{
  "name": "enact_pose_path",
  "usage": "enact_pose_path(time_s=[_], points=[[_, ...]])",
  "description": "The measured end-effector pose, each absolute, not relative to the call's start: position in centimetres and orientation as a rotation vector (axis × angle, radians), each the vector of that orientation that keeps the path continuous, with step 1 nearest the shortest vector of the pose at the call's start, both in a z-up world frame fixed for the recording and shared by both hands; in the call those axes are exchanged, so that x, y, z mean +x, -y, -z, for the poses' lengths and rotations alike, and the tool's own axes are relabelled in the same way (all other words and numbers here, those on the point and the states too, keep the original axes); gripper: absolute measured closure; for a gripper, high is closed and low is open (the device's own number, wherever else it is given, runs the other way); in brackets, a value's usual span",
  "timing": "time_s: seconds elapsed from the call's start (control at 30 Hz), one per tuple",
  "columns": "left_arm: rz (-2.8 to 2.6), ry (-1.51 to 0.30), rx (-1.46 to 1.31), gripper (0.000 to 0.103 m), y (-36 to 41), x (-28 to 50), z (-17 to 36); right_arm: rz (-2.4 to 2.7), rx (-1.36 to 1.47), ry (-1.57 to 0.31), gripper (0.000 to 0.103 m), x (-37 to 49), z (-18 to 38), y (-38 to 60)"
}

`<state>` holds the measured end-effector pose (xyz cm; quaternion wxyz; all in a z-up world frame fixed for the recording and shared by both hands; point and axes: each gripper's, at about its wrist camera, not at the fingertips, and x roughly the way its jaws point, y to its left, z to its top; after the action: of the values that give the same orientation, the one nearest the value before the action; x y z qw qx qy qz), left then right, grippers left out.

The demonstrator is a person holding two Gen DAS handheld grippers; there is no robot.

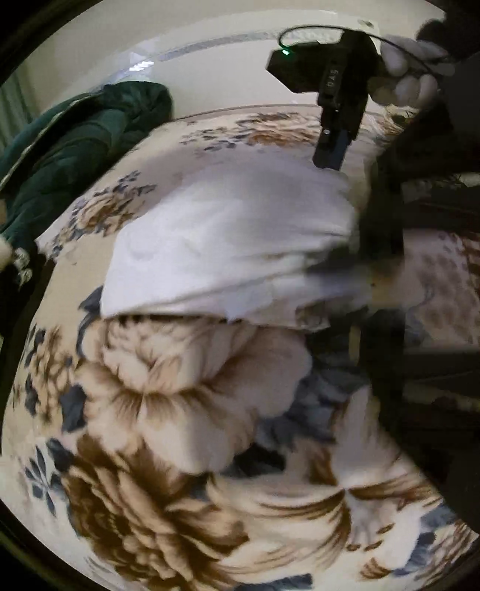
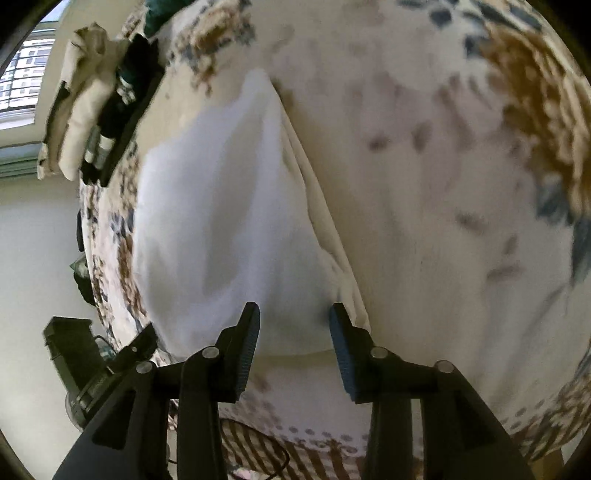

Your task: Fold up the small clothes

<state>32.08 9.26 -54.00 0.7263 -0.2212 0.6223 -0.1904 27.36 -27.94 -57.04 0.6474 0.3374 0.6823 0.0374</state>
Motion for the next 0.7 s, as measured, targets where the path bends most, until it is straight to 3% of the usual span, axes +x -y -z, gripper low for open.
enact_pose_path(time_s=[0.03,0.07,0.1,0.3,0.4,0.43,0.5,0.53,0.57,0.6,0.67,0.7], points=[[0.417,-1.350,-0.479,0.101,-9.1,32.0,53.5,-0.085,0.767,-1.552,0.073,27.4,57.0,27.9],[0.410,-1.344,-0.451,0.101,-9.0,31.9,53.1,-0.074,0.776,-1.544,0.096,27.2,57.1,27.9],[0.413,-1.341,-0.429,0.101,-9.0,32.1,52.7,-0.061,0.777,-1.542,0.100,27.1,57.1,28.0],[0.384,-1.343,-0.228,0.101,-10.1,33.3,52.1,0.056,0.668,-1.490,0.103,27.2,54.6,29.7],[0.393,-1.339,-0.259,0.101,-11.6,33.5,52.2,0.018,0.723,-1.488,0.103,27.4,54.5,31.1],[0.418,-1.355,-0.320,0.101,-12.2,33.6,52.6,-0.033,0.771,-1.492,0.102,27.4,54.6,31.1],[0.460,-1.381,-0.457,0.098,-12.9,33.5,53.2,-0.092,0.802,-1.516,0.082,27.3,55.1,30.7],[0.473,-1.394,-0.505,0.094,-13.1,33.3,53.5,-0.109,0.805,-1.519,0.058,27.2,55.3,30.4],[0.485,-1.407,-0.539,0.076,-13.0,33.1,53.8,-0.115,0.799,-1.521,0.050,27.0,55.6,30.0],[0.492,-1.413,-0.562,0.059,-12.8,32.9,54.2,-0.116,0.801,-1.534,0.050,26.9,56.1,29.6],[0.505,-1.418,-0.574,0.057,-12.0,32.5,55.0,-0.111,0.809,-1.571,0.050,26.7,57.5,28.8],[0.502,-1.412,-0.569,0.061,-11.7,32.4,55.1,-0.102,0.810,-1.586,0.050,26.6,58.1,28.4]])
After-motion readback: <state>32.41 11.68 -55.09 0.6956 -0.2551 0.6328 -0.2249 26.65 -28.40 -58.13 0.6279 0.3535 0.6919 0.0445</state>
